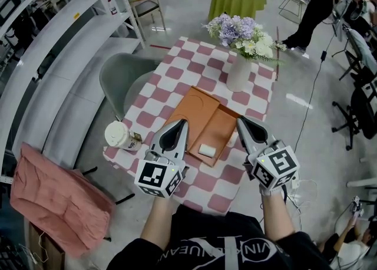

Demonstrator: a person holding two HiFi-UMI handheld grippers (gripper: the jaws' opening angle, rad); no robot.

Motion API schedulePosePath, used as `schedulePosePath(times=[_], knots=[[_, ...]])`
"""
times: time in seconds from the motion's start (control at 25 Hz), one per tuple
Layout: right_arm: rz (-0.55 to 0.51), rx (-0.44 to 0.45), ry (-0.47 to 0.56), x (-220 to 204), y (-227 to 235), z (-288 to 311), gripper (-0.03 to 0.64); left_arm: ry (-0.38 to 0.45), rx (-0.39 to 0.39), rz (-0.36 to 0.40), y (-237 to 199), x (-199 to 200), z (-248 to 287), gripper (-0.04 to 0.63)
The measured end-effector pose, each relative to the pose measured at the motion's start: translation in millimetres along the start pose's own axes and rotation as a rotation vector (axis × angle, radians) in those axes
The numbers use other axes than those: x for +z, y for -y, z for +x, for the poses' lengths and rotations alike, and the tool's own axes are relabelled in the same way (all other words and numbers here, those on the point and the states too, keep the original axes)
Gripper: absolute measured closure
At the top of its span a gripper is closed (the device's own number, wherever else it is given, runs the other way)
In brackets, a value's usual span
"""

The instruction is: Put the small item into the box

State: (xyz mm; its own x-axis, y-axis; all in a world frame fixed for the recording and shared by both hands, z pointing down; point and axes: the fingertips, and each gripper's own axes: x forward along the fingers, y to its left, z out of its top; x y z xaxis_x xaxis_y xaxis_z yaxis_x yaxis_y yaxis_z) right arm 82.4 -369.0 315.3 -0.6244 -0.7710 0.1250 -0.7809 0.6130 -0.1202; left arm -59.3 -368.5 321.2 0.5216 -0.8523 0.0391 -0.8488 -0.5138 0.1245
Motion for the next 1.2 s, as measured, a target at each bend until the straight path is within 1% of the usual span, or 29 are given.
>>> schedulePosePath(times=[0.2, 0.44, 0.88, 1.2], knots=[[-0.021, -0.010, 0.015, 6, 2, -2, 0.611, 0.008, 0.000, 0.009, 1, 4, -1, 0.580], [-0.020, -0.029, 0.018, 7, 2, -6, 0.611, 0.010, 0.005, 0.010, 0, 5, -6, 0.580], [-0.017, -0.049, 0.016, 3, 2, -11, 0.611, 0.000, 0.014, -0.003, -2, -3, -16, 0.580], [-0.014, -0.035, -0.003, -2, -7, -7, 0.611, -0.008, 0.019, -0.012, -5, -6, -21, 0.580]])
